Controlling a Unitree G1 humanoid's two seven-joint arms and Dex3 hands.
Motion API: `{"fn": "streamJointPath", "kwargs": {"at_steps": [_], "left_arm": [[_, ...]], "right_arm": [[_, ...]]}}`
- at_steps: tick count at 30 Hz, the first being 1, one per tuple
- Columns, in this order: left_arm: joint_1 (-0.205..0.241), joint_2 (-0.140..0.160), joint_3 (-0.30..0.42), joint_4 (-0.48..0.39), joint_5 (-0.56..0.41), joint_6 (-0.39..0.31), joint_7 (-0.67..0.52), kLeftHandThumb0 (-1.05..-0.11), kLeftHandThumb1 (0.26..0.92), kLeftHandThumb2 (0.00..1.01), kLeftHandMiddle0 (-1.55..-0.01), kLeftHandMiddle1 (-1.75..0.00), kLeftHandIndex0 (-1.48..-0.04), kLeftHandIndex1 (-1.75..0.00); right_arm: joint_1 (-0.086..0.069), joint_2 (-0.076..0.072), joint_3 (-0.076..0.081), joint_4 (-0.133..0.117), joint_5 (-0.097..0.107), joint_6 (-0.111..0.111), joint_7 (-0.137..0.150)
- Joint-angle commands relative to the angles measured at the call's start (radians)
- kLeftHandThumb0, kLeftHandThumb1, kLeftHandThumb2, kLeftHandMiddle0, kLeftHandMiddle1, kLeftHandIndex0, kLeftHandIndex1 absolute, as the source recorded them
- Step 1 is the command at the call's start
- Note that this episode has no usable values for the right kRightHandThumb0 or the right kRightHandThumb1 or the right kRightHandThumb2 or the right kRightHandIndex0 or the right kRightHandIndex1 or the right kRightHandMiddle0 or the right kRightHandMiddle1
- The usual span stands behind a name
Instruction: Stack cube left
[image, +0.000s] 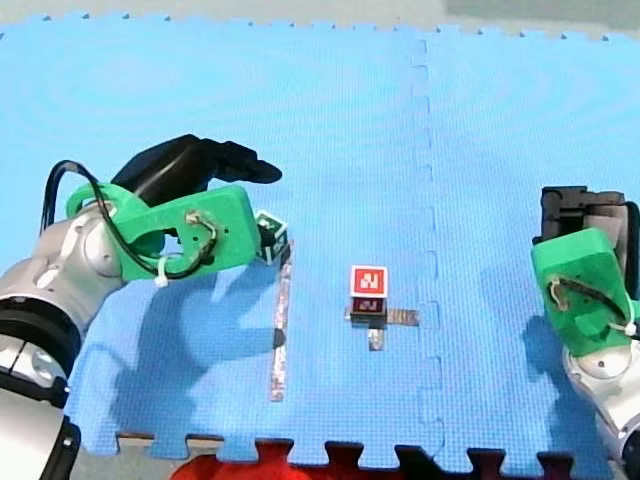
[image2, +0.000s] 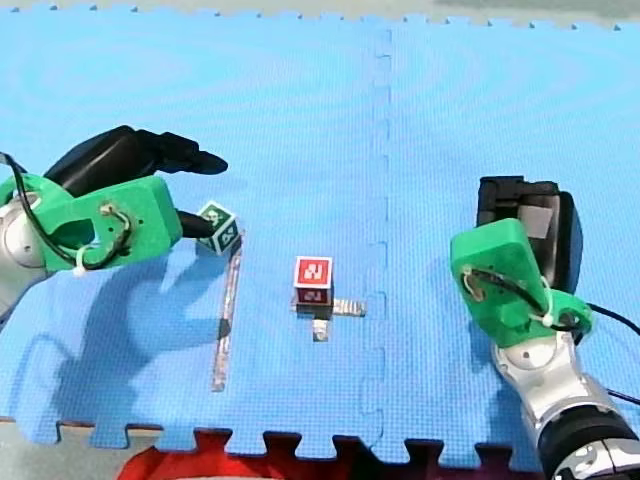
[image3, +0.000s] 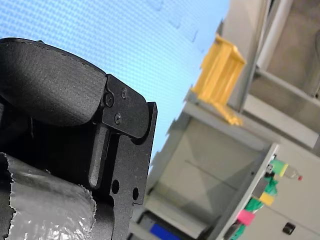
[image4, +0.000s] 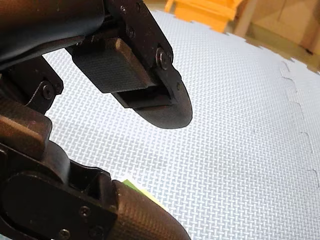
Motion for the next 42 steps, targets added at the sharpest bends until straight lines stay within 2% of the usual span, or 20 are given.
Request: {"fn": "streamJointPath", "kwargs": {"at_steps": [1, 8, 13, 16, 17, 18, 19, 21, 23, 24, 25, 26, 27, 30, 32, 35, 38, 42], "left_arm": [[-0.006, 0.0, 0.007, 0.004, -0.009, 0.009, -0.01, -1.03, 0.766, 0.0, -0.87, -1.75, -0.62, 0.0], [-0.008, -0.004, 0.042, 0.015, -0.051, 0.018, -0.055, -0.998, 0.749, 0.0, -0.85, -1.75, -0.68, -0.03], [-0.012, -0.003, 0.061, 0.019, -0.069, 0.028, -0.08, -0.96, 0.708, 0.0, -0.71, -1.73, -0.6, 0.0], [-0.015, 0.002, 0.065, 0.024, -0.069, 0.032, -0.086, -0.957, 0.691, 0.0, -0.72, -1.32, -0.55, 0.0], [-0.016, 0.003, 0.066, 0.026, -0.069, 0.032, -0.089, -0.957, 0.689, 0.0, -0.73, -1.09, -0.52, 0.0], [-0.016, 0.004, 0.066, 0.027, -0.069, 0.031, -0.091, -0.963, 0.684, 0.0, -0.75, -0.78, -0.48, 0.0], [-0.016, 0.006, 0.065, 0.028, -0.067, 0.03, -0.093, -0.966, 0.681, 0.0, -0.78, -0.62, -0.47, 0.0], [-0.017, 0.009, 0.056, 0.027, -0.056, 0.029, -0.092, -0.983, 0.683, 0.0, -0.81, -0.41, -0.41, 0.0], [-0.02, 0.01, 0.046, 0.027, -0.041, 0.032, -0.083, -1.004, 0.688, 0.0, -0.85, -0.35, -0.38, 0.0], [-0.021, 0.009, 0.04, 0.026, -0.032, 0.037, -0.074, -1.011, 0.691, 0.0, -0.9, -0.37, -0.38, 0.0], [-0.023, 0.009, 0.034, 0.027, -0.024, 0.041, -0.065, -1.021, 0.695, 0.0, -0.94, -0.47, -0.4, 0.0], [-0.025, 0.008, 0.029, 0.027, -0.017, 0.046, -0.056, -1.031, 0.699, 0.0, -0.92, -0.68, -0.45, -0.01], [-0.026, 0.007, 0.024, 0.029, -0.01, 0.05, -0.048, -1.037, 0.704, 0.0, -0.88, -0.97, -0.5, -0.01], [-0.026, 0.004, 0.011, 0.037, 0.009, 0.061, -0.021, -1.046, 0.716, 0.0, -0.79, -1.48, -0.56, -0.01], [-0.027, 0.003, 0.0, 0.043, 0.025, 0.062, -0.002, -1.047, 0.723, 0.0, -0.76, -1.6, -0.56, 0.0], [-0.029, 0.002, -0.013, 0.053, 0.042, 0.065, 0.021, -1.043, 0.727, 0.0, -0.75, -1.66, -0.56, 0.0], [-0.031, 0.002, -0.018, 0.057, 0.048, 0.066, 0.03, -0.857, 0.675, 0.01, -0.71, -1.73, -0.56, 0.0], [-0.034, 0.0, -0.022, 0.061, 0.053, 0.066, 0.036, -0.79, 0.67, 0.0, -0.68, -1.74, -0.55, 0.0]], "right_arm": [[0.004, -0.007, 0.0, -0.004, -0.001, -0.008, -0.003], [0.012, -0.012, 0.0, -0.009, -0.001, -0.018, -0.008], [0.018, -0.014, -0.003, -0.014, 0.002, -0.021, -0.008], [0.022, -0.016, -0.004, -0.017, 0.004, -0.023, -0.006], [0.022, -0.016, -0.005, -0.018, 0.004, -0.024, -0.005], [0.023, -0.017, -0.006, -0.019, 0.005, -0.024, -0.004], [0.024, -0.017, -0.006, -0.02, 0.005, -0.024, -0.004], [0.025, -0.017, -0.006, -0.021, 0.005, -0.024, -0.004], [0.025, -0.018, -0.006, -0.022, 0.004, -0.024, -0.005], [0.025, -0.018, -0.006, -0.022, 0.004, -0.025, -0.005], [0.025, -0.018, -0.006, -0.023, 0.004, -0.025, -0.006], [0.025, -0.019, -0.006, -0.023, 0.004, -0.025, -0.006], [0.025, -0.019, -0.006, -0.024, 0.003, -0.026, -0.007], [0.027, -0.02, -0.005, -0.026, 0.0, -0.028, -0.014], [0.028, -0.022, -0.004, -0.027, -0.003, -0.03, -0.02], [0.029, -0.025, -0.001, -0.027, -0.007, -0.033, -0.026], [0.029, -0.028, 0.002, -0.027, -0.013, -0.033, -0.034], [0.03, -0.031, 0.005, -0.031, -0.018, -0.034, -0.042]]}}
